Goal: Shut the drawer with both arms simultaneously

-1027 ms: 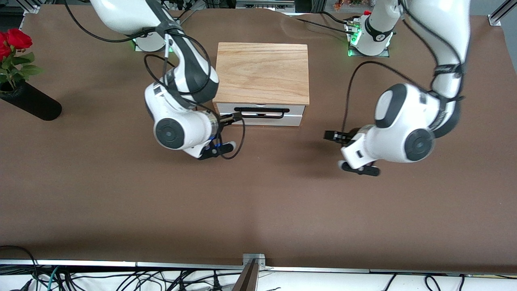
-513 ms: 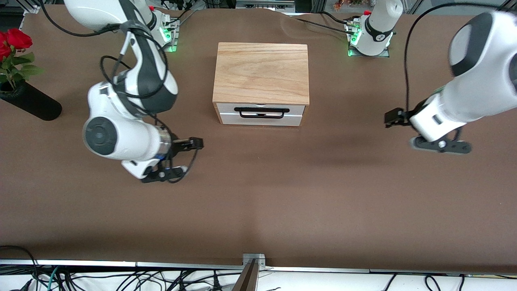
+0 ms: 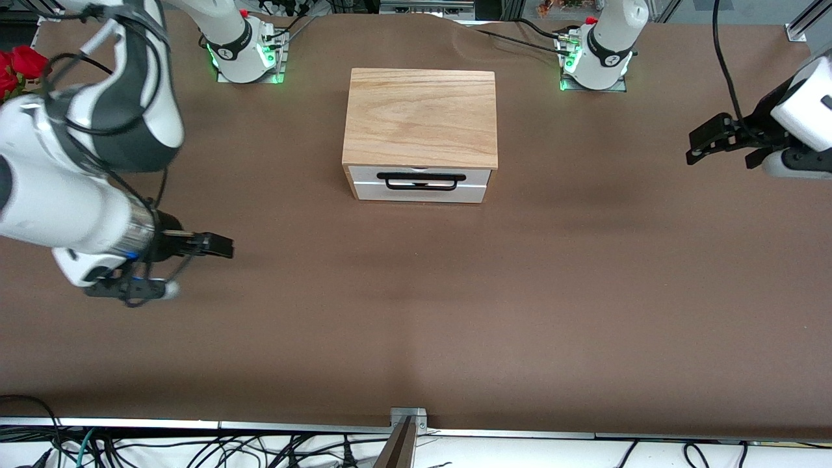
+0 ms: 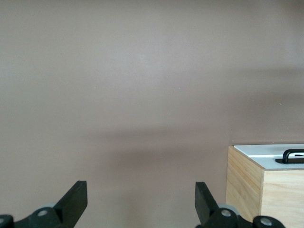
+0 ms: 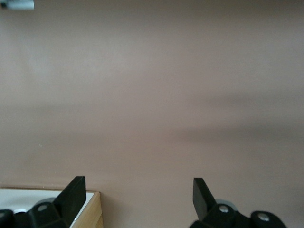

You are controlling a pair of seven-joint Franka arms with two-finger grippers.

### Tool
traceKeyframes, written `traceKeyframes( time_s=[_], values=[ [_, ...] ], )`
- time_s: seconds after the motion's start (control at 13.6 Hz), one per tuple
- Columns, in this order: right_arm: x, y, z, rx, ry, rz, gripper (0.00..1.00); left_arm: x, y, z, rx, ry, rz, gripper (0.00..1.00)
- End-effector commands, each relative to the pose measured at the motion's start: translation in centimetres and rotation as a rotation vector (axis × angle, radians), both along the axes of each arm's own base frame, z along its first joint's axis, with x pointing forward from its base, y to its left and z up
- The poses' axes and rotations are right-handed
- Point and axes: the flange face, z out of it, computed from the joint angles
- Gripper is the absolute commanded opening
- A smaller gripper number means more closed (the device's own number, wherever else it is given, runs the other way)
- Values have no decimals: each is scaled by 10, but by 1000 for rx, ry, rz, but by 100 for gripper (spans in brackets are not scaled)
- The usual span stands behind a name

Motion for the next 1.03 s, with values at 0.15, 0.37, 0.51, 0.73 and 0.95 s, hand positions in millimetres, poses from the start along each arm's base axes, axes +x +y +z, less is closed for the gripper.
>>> traceKeyframes(
  time_s=[0.15, 0.37, 0.51, 0.73, 0.95],
  values=[
    [-26, -79, 60, -129, -40, -64, 100, -7, -23, -9, 49, 48, 155, 100],
    [-42, -97, 78, -104, -70, -55, 100, -3, -17, -7, 77, 19, 44, 100],
    [-65, -99, 79, -194, -71, -14, 100, 0, -12, -6, 65, -1, -22, 100],
    [-80, -103, 72, -185, -86, 1, 100, -1, -13, -5, 63, -3, -36, 100],
    [-79, -93, 62, -176, -40, 16, 100, 0, -12, -5, 52, -2, -40, 100]
  ],
)
